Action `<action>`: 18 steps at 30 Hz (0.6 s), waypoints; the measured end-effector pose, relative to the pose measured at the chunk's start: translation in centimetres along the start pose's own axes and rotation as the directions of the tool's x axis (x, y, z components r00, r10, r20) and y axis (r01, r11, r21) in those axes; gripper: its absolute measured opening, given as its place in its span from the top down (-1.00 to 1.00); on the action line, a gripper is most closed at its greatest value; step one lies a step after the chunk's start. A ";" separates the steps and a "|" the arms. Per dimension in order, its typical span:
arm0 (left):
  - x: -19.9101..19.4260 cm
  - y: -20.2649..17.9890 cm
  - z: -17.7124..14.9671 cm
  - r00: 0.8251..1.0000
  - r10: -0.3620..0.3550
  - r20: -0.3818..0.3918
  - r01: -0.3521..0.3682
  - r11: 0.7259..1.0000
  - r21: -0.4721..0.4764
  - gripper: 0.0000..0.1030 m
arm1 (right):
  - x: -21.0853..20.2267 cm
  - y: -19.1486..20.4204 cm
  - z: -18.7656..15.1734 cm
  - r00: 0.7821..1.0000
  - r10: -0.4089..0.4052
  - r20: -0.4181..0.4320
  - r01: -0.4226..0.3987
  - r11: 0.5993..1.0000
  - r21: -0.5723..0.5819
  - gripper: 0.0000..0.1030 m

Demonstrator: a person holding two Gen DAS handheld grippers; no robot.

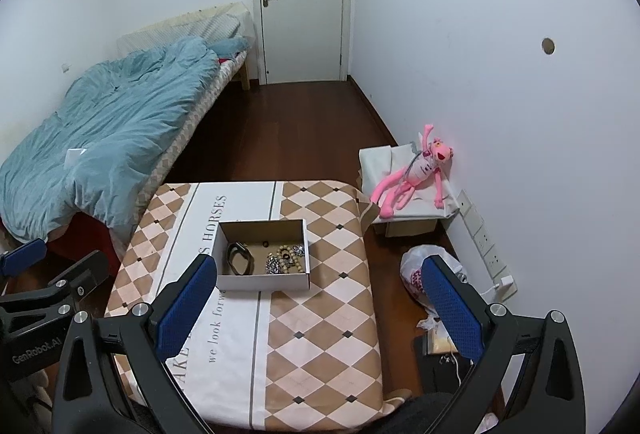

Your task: Organize jewelry

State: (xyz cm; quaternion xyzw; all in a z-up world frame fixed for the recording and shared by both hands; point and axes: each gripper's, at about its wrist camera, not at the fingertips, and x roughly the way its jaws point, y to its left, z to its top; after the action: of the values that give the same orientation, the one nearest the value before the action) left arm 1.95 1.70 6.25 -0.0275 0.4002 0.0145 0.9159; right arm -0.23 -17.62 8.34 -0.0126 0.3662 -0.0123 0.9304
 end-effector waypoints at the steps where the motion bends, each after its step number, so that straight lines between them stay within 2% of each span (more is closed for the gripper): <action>1: 0.3 -0.1 0.1 1.000 -0.001 -0.006 0.001 1.000 0.000 -0.99 | 0.4 0.0 0.0 1.000 -0.005 -0.010 0.005 1.000 0.000 -1.00; 12: 6.1 -0.3 0.8 0.994 0.019 -0.112 -0.019 1.000 0.002 -0.99 | 7.0 0.2 0.9 0.994 -0.035 -0.100 0.033 0.999 -0.014 -1.00; 18: 8.5 -0.5 1.5 0.990 0.044 -0.137 -0.043 0.999 0.014 -0.99 | 10.2 0.4 1.1 0.989 -0.052 -0.141 0.049 0.998 -0.025 -1.00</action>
State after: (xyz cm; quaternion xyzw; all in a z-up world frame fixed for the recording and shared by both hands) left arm 8.83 1.29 1.04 -0.0145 0.4626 0.0302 0.8859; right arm 8.01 -17.49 2.22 -0.0309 0.4312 -0.0330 0.9011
